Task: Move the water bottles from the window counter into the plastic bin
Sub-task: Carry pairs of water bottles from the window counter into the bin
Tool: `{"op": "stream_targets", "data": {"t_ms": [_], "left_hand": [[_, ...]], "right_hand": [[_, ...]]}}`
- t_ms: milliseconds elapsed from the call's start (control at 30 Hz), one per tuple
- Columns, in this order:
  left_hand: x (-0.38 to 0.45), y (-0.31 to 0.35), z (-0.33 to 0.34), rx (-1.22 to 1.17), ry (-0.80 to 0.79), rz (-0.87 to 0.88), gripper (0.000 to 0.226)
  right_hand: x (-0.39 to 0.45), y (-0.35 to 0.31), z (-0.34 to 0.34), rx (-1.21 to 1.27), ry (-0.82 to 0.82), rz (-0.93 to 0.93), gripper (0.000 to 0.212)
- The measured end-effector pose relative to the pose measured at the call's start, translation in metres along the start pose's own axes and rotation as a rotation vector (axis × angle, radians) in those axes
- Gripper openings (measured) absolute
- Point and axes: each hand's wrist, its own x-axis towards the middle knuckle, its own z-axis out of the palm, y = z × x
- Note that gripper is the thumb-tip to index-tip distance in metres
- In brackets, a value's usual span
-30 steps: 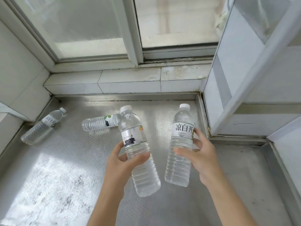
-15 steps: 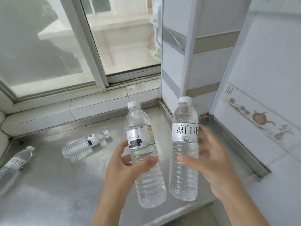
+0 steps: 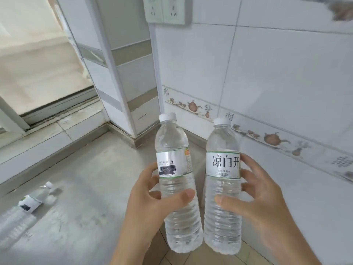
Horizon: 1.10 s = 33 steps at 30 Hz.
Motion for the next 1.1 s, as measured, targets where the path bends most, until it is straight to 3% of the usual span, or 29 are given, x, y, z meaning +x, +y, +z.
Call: {"op": "stream_targets", "data": {"t_ms": [333,700,967,1100], "left_hand": [[-0.049,0.009,0.169,0.049,-0.439,0.057,0.075],[-0.18,-0.004,0.381,0.12,-0.726,0.042,0.075],[-0.251,-0.003,0.487,0.117,-0.956,0.036,0.067],[-0.265,-0.002,0.54,0.131,-1.021,0.051,0.079]], "right_hand": [[-0.115,0.017,-0.162,0.016,0.394,0.015,0.097],[-0.274,0.052,-0.346,-0.007,0.712,0.05,0.096],[-0.368,0.066,-0.433,0.008,0.965,0.114,0.095],[-0.387,0.073,-0.47,0.028,1.09,0.127,0.099]]}}
